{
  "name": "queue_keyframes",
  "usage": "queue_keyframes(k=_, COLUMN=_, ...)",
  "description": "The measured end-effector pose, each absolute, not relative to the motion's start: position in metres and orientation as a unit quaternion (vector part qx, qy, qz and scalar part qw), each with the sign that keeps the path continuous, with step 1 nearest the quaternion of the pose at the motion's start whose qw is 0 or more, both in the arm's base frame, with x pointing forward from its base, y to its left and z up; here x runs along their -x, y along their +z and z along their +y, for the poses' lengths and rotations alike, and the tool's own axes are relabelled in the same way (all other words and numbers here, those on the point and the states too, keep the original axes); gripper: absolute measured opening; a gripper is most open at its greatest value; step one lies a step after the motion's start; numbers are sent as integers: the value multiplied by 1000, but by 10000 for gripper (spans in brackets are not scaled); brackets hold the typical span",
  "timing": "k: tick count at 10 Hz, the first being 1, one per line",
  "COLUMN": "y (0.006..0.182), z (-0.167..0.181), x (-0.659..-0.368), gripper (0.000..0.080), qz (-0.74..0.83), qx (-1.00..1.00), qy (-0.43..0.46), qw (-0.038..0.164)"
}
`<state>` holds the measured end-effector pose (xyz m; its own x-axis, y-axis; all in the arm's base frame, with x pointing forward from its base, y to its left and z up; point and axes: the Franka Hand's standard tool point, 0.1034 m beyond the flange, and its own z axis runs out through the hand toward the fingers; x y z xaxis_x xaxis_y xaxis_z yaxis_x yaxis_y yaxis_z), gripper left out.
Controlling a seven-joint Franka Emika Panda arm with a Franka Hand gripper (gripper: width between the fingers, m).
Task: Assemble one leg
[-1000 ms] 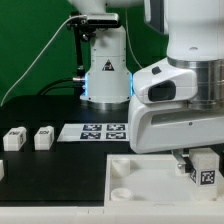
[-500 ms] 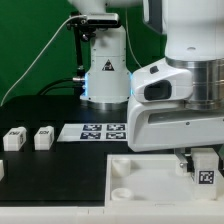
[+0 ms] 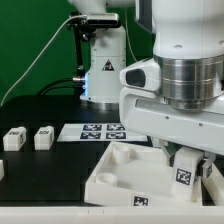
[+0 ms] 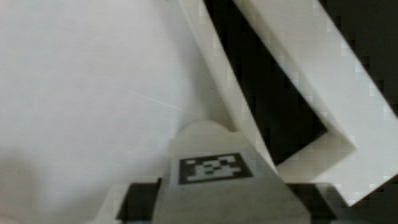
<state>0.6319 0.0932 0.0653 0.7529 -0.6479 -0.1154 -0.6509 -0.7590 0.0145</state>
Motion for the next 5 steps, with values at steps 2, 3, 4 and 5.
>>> queue_keyframes(k=2, y=66, z=84, x=-632, gripper=304, qz=389, qx=920, qy=49, qw=-6)
queue_keyframes(k=3, y=66, z=84, x=-631, gripper=304, qz=383, qx=922, qy=49, qw=-6)
queue_keyframes(k=4, y=65, z=84, x=-631, gripper=400, qz=383, qx=922, qy=49, qw=-6)
queue_keyframes(k=5, y=65, z=84, x=-631, gripper=534, qz=383, qx=922, qy=49, qw=-6)
